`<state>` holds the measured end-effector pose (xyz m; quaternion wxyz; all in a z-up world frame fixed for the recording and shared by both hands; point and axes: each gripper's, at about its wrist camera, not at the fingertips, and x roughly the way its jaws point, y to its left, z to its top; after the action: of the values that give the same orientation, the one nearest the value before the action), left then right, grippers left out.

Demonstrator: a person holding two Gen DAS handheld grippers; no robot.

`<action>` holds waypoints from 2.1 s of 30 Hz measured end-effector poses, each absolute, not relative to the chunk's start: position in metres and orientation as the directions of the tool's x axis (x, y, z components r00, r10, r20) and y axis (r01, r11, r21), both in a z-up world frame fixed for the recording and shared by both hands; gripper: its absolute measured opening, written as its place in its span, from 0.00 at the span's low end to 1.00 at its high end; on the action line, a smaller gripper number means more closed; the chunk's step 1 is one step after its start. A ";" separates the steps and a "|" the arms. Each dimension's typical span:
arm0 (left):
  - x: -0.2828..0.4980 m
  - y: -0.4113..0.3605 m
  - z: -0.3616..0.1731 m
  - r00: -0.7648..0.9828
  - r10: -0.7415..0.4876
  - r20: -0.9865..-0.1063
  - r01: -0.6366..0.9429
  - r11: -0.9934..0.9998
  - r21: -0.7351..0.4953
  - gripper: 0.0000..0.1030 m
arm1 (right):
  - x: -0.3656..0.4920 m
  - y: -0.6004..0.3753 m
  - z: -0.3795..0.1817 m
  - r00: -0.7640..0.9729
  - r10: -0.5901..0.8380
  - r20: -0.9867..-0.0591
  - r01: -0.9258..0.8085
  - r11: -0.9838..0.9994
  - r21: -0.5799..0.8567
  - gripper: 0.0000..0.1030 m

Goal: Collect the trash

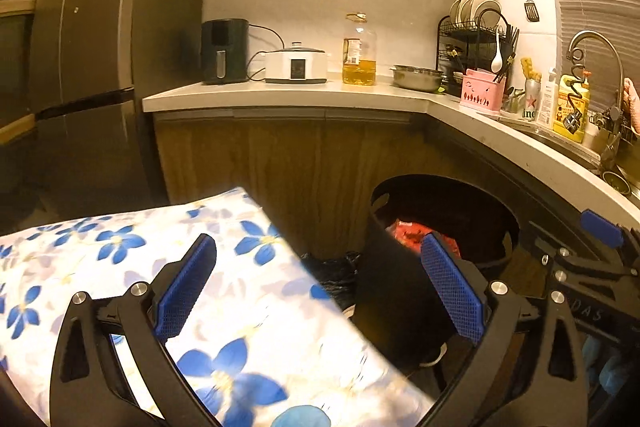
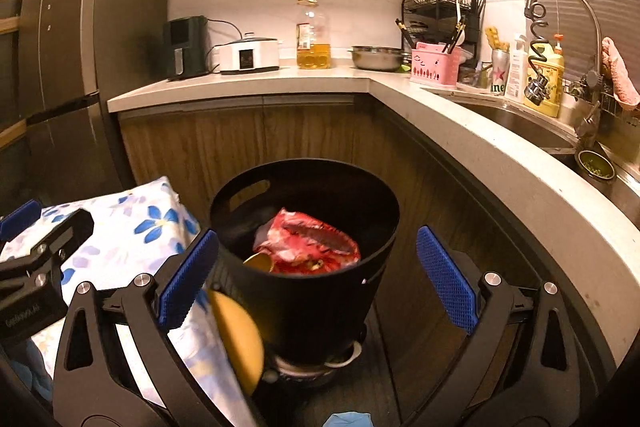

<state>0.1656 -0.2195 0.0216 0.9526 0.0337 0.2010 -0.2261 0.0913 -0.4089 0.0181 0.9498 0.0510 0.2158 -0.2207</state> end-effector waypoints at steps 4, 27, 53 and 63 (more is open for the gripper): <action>0.146 -0.195 0.021 0.821 -0.408 -0.400 0.433 0.901 -0.031 0.95 | 0.074 -0.385 0.022 0.812 -0.392 -0.433 0.434 0.901 -0.003 0.95; 0.066 -0.104 0.016 0.824 -0.419 -0.382 0.426 0.902 -0.069 0.95 | -0.016 -0.287 0.025 0.827 -0.420 -0.374 0.442 0.896 -0.030 0.95; 0.048 -0.097 0.013 0.816 -0.433 -0.382 0.446 0.893 -0.061 0.95 | -0.036 -0.269 0.020 0.814 -0.441 -0.378 0.466 0.884 -0.029 0.95; 0.049 -0.098 0.013 0.815 -0.427 -0.391 0.439 0.896 -0.063 0.95 | -0.034 -0.270 0.020 0.812 -0.438 -0.386 0.463 0.886 -0.032 0.95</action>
<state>0.0490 -0.0978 0.0129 0.9526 0.0149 0.2014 -0.2274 -0.0340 -0.2704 0.0202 0.9512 0.0319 0.1952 -0.2367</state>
